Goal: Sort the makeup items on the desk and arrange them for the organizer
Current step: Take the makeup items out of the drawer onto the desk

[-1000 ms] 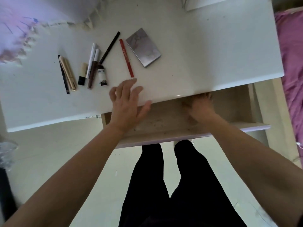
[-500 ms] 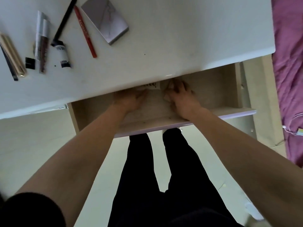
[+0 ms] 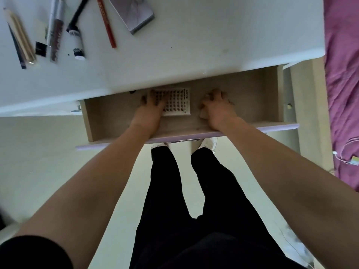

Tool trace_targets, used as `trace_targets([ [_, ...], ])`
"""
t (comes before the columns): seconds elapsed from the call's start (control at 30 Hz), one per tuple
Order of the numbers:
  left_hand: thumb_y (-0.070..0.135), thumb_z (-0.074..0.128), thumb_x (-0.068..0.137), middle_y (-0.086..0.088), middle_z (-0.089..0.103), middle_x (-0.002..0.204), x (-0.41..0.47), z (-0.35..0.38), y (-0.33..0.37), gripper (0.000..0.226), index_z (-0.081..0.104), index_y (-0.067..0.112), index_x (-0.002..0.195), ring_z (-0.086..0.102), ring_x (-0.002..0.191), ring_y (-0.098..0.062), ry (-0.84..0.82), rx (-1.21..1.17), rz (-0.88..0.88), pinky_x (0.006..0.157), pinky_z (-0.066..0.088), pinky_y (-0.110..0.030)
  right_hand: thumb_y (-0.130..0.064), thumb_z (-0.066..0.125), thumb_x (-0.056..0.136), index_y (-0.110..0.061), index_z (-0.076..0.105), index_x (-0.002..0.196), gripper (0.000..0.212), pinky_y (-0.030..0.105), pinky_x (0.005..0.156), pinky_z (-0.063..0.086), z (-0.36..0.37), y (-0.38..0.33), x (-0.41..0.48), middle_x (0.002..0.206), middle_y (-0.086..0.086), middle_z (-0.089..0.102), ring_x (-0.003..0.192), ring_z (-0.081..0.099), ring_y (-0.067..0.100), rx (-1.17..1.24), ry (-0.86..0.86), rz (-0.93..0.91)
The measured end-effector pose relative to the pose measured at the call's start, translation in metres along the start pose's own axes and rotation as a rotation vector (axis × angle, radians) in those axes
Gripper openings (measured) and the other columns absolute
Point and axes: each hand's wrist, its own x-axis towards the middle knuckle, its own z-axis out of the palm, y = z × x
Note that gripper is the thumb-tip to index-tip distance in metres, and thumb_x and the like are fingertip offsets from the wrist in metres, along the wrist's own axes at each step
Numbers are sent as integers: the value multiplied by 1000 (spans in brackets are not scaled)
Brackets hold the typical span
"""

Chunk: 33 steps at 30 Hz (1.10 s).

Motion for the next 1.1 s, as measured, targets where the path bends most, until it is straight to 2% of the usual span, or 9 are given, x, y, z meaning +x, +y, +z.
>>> trace_targets([
  [0.13, 7, 51, 88, -13, 40, 149, -23, -10, -7, 68, 39, 36, 148, 50, 120, -45, 53, -72, -28, 90, 49, -49, -19, 58, 90, -14, 39, 140, 53, 48, 88, 47, -5, 3, -3, 139, 23, 38, 124, 41, 42, -56, 100, 85],
  [0.27, 14, 58, 88, -4, 52, 145, -54, -19, -12, 59, 49, 37, 142, 58, 114, -38, 178, -149, -3, 86, 52, -44, -25, 64, 93, -15, 59, 122, 31, 42, 86, 50, -10, 12, -17, 120, 16, 57, 108, 60, 38, 54, 79, -46],
  [0.43, 34, 52, 86, -5, 64, 130, -95, -40, -9, 49, 57, 25, 135, 68, 96, -32, 403, -304, 161, 70, 56, -39, -50, 68, 89, -18, 59, 98, 34, 32, 71, 41, -27, 11, -50, 91, -2, 55, 87, 58, 25, 419, 251, -136],
  [0.57, 24, 58, 89, -6, 67, 120, -110, -58, -24, 41, 50, 27, 129, 70, 74, -30, 669, -402, 162, 53, 56, -36, -52, 64, 91, -19, 62, 95, 34, 18, 63, 42, -47, -8, -68, 82, -11, 64, 72, 59, 7, 840, 349, -9],
  [0.7, 18, 49, 90, -13, 47, 138, -108, -80, -66, 47, 49, 20, 137, 64, 91, -35, 823, -420, -37, 58, 53, -39, -47, 54, 99, -18, 55, 100, 29, 28, 66, 54, -76, -56, -60, 94, -5, 64, 80, 64, 11, 1349, 432, 114],
  [0.8, 12, 49, 94, -18, 40, 142, -102, -88, -108, 48, 47, 19, 142, 63, 100, -39, 849, -461, -275, 68, 55, -44, -34, 51, 102, -16, 57, 111, 22, 25, 62, 54, -96, -91, -44, 98, -4, 63, 83, 61, 12, 1560, 424, 199],
  [0.9, 9, 44, 94, -25, 36, 140, -92, -93, -149, 53, 39, 14, 147, 57, 109, -45, 874, -464, -449, 79, 54, -51, -20, 54, 95, -14, 62, 115, 22, 25, 66, 53, -107, -114, -31, 99, -2, 65, 87, 59, 15, 1560, 451, 176],
  [1.0, 14, 45, 95, -26, 21, 148, -81, -94, -175, 63, 21, 5, 153, 38, 127, -47, 694, -566, -591, 102, 42, -54, -14, 61, 92, -18, 58, 126, 35, 24, 75, 54, -107, -124, -35, 113, -5, 69, 98, 64, 12, 1647, 413, 29],
  [1.1, 34, 50, 96, -24, 6, 160, -76, -94, -178, 79, 9, 2, 156, 21, 140, -45, 536, -535, -610, 112, 24, -56, -27, 64, 92, -24, 45, 140, 52, 24, 89, 48, -91, -121, -48, 127, -9, 59, 108, 58, 4, 1311, 491, -8],
])
